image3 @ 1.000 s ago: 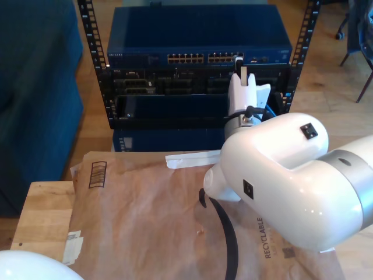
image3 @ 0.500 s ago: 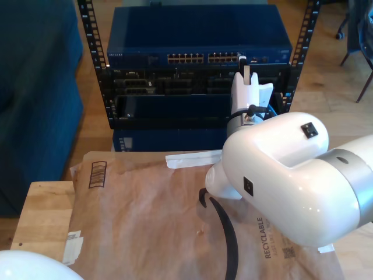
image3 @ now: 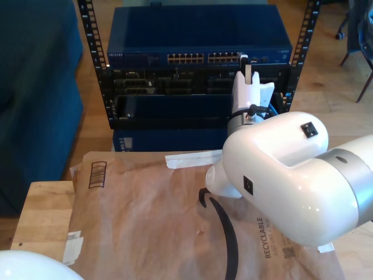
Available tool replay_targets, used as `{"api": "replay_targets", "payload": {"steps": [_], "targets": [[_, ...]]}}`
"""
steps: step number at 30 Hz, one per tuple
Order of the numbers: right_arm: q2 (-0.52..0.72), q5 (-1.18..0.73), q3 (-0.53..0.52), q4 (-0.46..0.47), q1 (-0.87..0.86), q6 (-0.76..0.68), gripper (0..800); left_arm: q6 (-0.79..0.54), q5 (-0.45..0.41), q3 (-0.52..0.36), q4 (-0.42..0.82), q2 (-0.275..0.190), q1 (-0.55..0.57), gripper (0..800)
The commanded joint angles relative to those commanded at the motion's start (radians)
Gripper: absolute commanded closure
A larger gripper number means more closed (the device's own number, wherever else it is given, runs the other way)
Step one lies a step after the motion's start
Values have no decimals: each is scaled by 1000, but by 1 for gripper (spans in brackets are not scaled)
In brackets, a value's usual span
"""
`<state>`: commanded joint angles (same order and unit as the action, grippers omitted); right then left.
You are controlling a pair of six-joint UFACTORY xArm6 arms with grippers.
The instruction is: Grab the cable and plug it in
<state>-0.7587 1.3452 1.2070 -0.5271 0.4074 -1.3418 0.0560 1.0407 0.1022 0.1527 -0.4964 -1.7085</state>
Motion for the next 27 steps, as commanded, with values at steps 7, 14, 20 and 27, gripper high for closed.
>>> {"api": "replay_targets", "payload": {"steps": [7,14,20,27], "targets": [[-5,-3,8,2,-2,0,800,0,0,0,0,0,0,1],[-18,-5,8,5,-2,2,800,0,0,0,0,0,0,1],[-18,-6,14,5,0,12,800,0,0,0,0,0,0,1],[-21,-6,14,6,2,12,800,0,0,0,0,0,0,1]]}}
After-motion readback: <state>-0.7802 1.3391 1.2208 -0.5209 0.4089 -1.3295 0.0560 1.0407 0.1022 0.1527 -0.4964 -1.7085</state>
